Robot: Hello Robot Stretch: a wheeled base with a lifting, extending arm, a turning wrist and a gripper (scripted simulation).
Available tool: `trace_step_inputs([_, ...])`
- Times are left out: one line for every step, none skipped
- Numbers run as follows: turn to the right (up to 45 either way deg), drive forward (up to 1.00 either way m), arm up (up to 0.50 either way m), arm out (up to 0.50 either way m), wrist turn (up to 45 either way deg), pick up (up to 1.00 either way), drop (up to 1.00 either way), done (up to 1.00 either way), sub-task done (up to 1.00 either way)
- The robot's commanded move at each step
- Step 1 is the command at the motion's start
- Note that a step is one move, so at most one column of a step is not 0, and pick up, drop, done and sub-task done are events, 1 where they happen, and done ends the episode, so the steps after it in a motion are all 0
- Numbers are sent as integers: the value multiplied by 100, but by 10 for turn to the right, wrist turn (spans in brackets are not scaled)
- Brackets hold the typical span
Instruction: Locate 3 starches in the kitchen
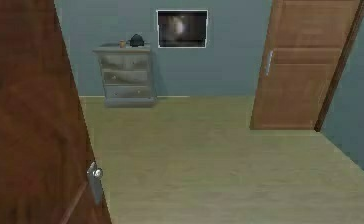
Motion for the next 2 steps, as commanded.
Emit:
trace_step_inputs([450, 0, 0, 0, 0, 0, 0, 0, 0])
trace_step_inputs([450, 0, 0, 0, 0, 0, 0, 0, 0])
